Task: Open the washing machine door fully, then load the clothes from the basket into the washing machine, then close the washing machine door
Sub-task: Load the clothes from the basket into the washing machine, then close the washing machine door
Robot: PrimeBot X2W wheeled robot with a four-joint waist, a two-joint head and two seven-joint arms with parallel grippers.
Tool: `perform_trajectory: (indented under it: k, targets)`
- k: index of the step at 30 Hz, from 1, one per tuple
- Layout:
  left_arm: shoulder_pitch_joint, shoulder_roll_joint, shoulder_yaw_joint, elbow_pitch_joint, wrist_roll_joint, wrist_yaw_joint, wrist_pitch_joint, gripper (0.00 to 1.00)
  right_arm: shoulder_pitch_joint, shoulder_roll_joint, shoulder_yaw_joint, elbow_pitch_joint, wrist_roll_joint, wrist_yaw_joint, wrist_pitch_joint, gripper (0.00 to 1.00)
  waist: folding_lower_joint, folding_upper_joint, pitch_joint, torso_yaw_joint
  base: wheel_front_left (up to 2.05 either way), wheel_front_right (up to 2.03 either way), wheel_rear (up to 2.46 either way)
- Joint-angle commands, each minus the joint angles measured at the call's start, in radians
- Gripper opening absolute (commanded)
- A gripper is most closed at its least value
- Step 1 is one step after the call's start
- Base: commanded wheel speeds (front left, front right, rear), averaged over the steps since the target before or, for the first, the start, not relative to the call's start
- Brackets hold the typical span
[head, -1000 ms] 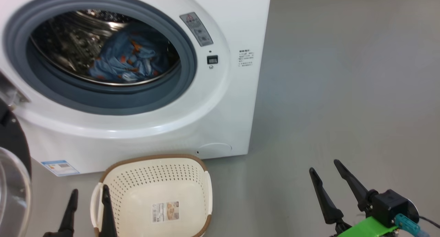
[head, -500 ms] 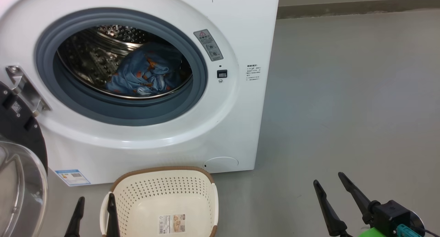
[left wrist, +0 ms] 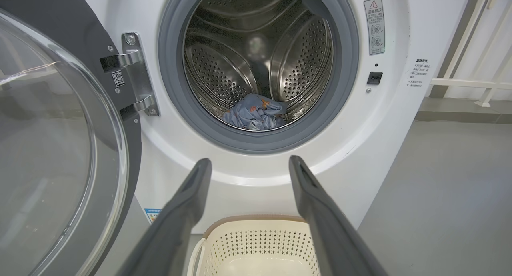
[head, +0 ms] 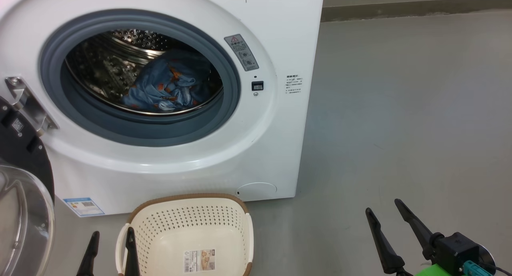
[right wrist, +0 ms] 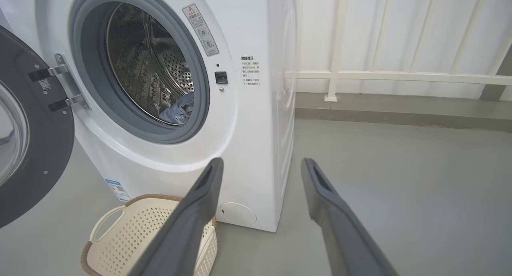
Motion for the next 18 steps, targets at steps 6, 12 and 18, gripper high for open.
perform_trajectory:
  k: [6,12,18]
  targets:
    - [-0.036,0.019,0.035,-0.016,-0.006,-0.007,-0.015,1.0,-0.006,-0.004,0.017,-0.027,-0.004,0.002,0.003,1.0,0.0,-0.0001,0.002,0.0,0.0,0.0,0.0]
    - [-0.039,0.019,0.033,-0.015,-0.006,-0.008,-0.019,1.0,-0.006,-0.005,0.016,-0.027,-0.005,0.002,0.002,1.0,0.0,-0.0001,0.002,0.001,-0.12,0.12,0.0]
    - [-0.04,0.019,0.031,-0.014,-0.008,-0.006,-0.022,1.0,-0.005,-0.005,0.015,-0.028,-0.004,0.002,0.004,1.0,0.0,-0.0001,0.001,0.002,-0.86,0.86,0.0]
